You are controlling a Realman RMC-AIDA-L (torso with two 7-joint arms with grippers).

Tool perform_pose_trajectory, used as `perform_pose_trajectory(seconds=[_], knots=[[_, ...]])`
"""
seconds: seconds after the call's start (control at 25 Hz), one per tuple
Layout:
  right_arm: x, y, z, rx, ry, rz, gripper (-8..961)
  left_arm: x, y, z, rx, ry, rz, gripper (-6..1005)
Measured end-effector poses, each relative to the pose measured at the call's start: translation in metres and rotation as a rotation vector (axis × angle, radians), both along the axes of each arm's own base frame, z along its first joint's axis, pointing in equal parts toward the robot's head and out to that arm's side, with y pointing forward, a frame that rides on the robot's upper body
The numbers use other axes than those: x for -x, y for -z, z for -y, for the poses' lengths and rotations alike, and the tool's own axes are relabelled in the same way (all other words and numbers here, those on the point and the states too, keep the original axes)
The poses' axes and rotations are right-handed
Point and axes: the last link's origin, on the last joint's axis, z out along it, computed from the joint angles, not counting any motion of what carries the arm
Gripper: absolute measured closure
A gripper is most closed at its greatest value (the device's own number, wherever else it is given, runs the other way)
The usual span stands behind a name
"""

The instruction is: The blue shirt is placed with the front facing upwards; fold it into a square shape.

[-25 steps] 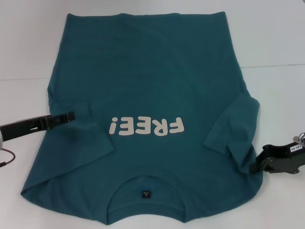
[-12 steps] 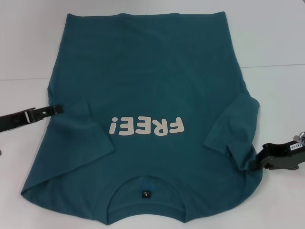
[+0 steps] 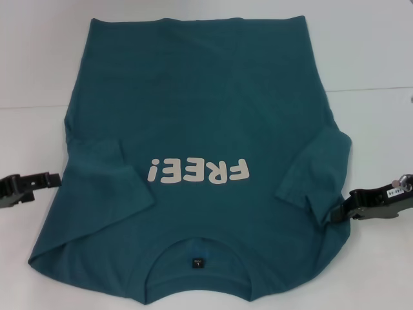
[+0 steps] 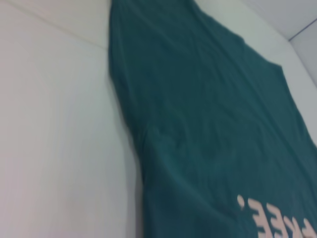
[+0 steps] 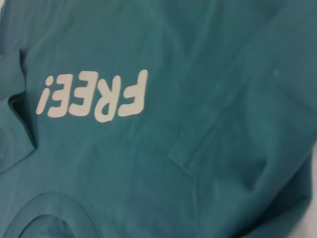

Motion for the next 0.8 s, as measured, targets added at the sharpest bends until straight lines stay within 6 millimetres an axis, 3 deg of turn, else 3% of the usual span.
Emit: perform_pose_trajectory(seconds=[0.32, 0.8], knots=[[0.013, 0.002, -0.002, 0.005, -0.081, -0.014, 917, 0.001, 0.006, 0.009, 0.046, -0.005, 0.017, 125], [0.015, 0.004, -0.002, 0.015, -0.103, -0.016, 917, 0.005, 0.003, 0.022, 0.09, -0.045, 0.06, 125]])
